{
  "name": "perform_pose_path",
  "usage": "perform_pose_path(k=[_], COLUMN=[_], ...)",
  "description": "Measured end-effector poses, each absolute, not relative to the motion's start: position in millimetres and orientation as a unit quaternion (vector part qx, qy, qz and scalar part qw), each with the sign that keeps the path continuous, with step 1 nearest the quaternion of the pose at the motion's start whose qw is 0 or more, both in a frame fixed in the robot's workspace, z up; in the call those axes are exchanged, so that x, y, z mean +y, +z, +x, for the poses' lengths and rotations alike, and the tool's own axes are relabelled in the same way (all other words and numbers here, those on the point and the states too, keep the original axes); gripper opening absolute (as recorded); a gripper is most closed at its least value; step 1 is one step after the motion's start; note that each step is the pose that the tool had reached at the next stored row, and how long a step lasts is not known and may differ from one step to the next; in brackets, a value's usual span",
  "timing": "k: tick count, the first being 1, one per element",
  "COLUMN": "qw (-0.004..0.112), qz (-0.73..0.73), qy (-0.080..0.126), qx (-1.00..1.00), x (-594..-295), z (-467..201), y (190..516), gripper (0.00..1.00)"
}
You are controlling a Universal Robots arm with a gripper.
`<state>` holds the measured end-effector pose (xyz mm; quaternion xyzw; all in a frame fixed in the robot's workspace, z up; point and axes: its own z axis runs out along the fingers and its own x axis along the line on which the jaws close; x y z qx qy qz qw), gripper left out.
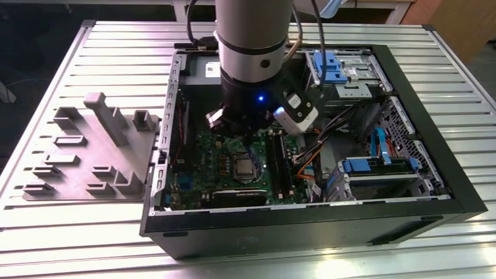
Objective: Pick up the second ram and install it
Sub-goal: 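Insert the second ram into the second slot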
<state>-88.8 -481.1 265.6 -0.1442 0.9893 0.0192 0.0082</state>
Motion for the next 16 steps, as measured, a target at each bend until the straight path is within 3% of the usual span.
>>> perform_pose_path(k=[16], qw=[0.011], qz=[-0.013], qy=[0.018], qx=[1.0], x=[-481.1], z=[-88.8], y=[259.9], gripper=[0.11])
